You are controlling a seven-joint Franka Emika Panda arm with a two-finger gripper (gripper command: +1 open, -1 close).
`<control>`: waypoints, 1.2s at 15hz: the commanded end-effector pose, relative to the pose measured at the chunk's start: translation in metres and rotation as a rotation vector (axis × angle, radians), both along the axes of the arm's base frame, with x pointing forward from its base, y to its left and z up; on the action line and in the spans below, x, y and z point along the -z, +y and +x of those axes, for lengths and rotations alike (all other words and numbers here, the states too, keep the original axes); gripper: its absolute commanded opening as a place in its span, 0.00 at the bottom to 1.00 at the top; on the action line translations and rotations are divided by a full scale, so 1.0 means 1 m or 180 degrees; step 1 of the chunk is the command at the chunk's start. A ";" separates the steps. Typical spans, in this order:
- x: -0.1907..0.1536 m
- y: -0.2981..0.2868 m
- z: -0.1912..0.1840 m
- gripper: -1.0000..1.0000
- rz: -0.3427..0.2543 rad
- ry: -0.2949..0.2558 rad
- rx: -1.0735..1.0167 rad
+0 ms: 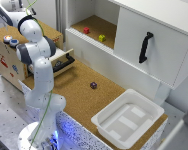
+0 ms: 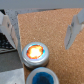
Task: Turn off the red light lamp
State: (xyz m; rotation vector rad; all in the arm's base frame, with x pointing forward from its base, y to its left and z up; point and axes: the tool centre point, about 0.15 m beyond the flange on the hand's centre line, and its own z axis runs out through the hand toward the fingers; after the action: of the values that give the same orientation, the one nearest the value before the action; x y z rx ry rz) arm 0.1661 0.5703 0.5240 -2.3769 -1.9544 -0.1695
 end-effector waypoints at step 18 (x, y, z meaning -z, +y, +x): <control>0.052 0.061 0.024 0.00 -0.0614 0.0611 -0.0429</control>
State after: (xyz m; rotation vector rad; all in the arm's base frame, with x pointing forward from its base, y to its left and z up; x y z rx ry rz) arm 0.1657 0.5955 0.4777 -2.2826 -2.0245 -0.0598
